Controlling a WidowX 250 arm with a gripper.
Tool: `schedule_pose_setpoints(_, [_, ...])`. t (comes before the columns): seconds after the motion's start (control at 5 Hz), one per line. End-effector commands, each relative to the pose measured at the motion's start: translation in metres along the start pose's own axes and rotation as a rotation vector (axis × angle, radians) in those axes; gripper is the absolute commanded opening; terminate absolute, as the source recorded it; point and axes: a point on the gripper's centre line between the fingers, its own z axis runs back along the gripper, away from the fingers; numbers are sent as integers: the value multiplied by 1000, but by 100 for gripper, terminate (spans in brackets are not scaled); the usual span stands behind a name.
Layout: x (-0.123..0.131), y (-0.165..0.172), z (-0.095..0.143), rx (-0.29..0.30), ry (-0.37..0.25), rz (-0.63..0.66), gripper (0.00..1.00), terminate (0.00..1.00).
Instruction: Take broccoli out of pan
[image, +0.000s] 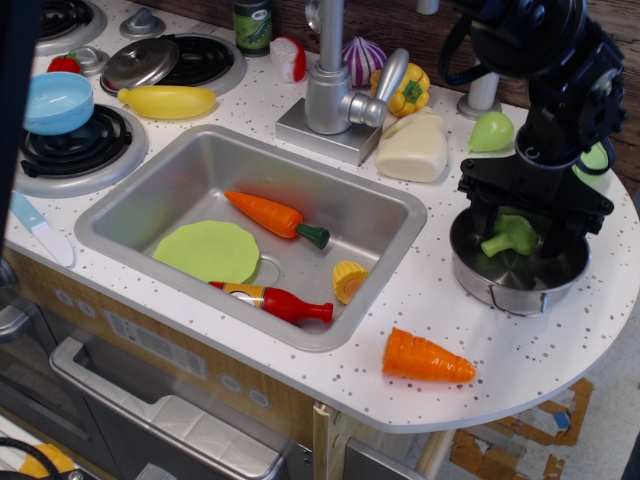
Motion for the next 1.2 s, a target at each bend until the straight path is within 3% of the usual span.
schedule_pose_setpoints(0.0, [7,-5,-3,-25,-70,39,100,0])
schedule_pose_setpoints(0.2, [8,-6,-1,-32,-59,50,0,0])
schedule_pose_setpoints(0.8, [26,-6,86,17,103,109,0,0])
schedule_pose_setpoints(1.0, [1,11,98,59,132,107,0,0])
